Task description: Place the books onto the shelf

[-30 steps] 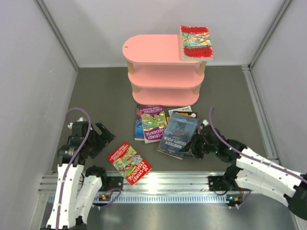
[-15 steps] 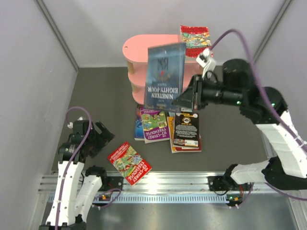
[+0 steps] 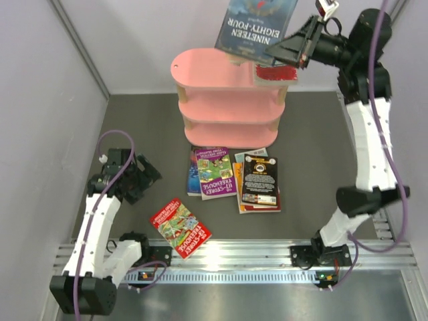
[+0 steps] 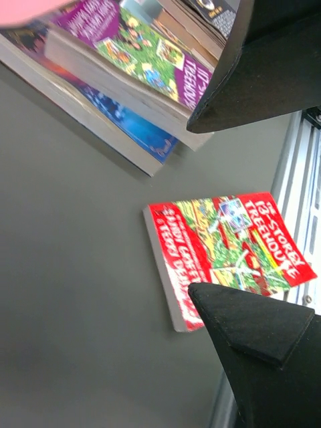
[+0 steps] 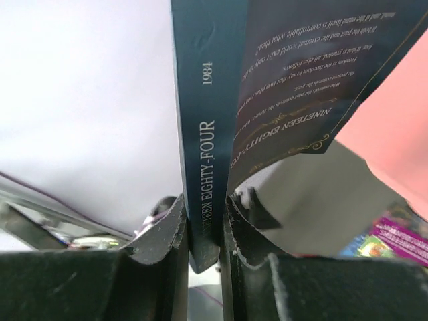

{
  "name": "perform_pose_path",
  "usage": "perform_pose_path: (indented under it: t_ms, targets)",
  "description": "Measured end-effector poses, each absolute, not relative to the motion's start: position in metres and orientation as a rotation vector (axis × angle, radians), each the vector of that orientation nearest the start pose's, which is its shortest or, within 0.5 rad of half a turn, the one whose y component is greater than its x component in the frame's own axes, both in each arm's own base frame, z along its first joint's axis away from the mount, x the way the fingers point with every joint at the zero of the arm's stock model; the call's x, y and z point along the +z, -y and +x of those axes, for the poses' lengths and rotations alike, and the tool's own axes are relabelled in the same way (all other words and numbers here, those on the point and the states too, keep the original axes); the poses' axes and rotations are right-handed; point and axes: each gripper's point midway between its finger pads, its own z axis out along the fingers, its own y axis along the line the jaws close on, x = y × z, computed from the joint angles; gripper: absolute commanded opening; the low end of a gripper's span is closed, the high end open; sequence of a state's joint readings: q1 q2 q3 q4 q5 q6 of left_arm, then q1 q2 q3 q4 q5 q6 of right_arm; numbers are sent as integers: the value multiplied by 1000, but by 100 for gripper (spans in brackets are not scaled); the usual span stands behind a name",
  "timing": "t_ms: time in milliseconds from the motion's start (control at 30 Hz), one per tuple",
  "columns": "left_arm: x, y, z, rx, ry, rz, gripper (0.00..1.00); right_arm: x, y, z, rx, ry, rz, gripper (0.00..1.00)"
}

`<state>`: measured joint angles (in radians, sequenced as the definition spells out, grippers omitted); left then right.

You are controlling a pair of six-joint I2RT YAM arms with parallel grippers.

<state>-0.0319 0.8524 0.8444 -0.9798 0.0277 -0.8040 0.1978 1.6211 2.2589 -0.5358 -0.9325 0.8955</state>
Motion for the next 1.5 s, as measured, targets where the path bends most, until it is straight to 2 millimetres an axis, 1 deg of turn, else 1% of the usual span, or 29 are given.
perform_pose_path:
  t_ms: [67, 167, 200, 267, 433, 533, 633, 700, 833, 900, 967, 1133, 1200, 1233, 1300, 1333, 1433, 1500]
  targets:
    - [152, 41, 217, -346, -2405, -955, 98, 556, -221, 350, 1618, -1716, -229, 0]
    - [159, 38, 236, -326, -2391, -937, 98, 541, -207, 391, 1727, -1741, -164, 0]
    - [161, 38, 243, -322, -2387, -932, 98, 535, -201, 401, 1757, -1758, -134, 0]
    - [163, 37, 254, -321, -2377, -926, 98, 529, -190, 411, 1812, -1773, -84, 0]
    - [162, 38, 268, -329, -2357, -915, 98, 520, -173, 414, 1926, -1817, -13, 0]
    - [161, 38, 275, -333, -2351, -913, 98, 518, -169, 412, 1970, -1841, 14, 0]
    - [159, 38, 281, -334, -2348, -911, 98, 516, -168, 409, 1991, -1852, 0, 0]
    - [159, 38, 284, -338, -2341, -908, 98, 511, -168, 408, 2003, -1868, 7, 0]
    - [156, 38, 287, -341, -2333, -905, 98, 492, -168, 413, 2033, -1918, 73, 0]
    - [153, 38, 287, -341, -2333, -906, 98, 480, -168, 417, 2050, -1946, 120, 0]
    - [148, 39, 286, -341, -2341, -908, 98, 474, -168, 420, 2060, -1965, 156, 0]
    - [141, 41, 285, -351, -2352, -908, 98, 473, -168, 421, 2064, -1973, 171, 1]
    - [140, 41, 284, -353, -2354, -908, 98, 472, -167, 421, 2065, -1976, 174, 9]
    - [139, 41, 285, -353, -2353, -907, 98, 472, -167, 421, 2065, -1977, 176, 21]
    - [137, 41, 285, -354, -2351, -907, 98, 471, -167, 422, 2065, -1980, 182, 27]
    - [137, 41, 285, -354, -2352, -909, 98, 470, -167, 422, 2063, -1981, 184, 36]
    - [133, 41, 284, -353, -2356, -913, 98, 470, -164, 424, 2049, -1971, 174, 42]
    - [132, 41, 283, -352, -2358, -917, 98, 469, -161, 425, 2045, -1969, 185, 42]
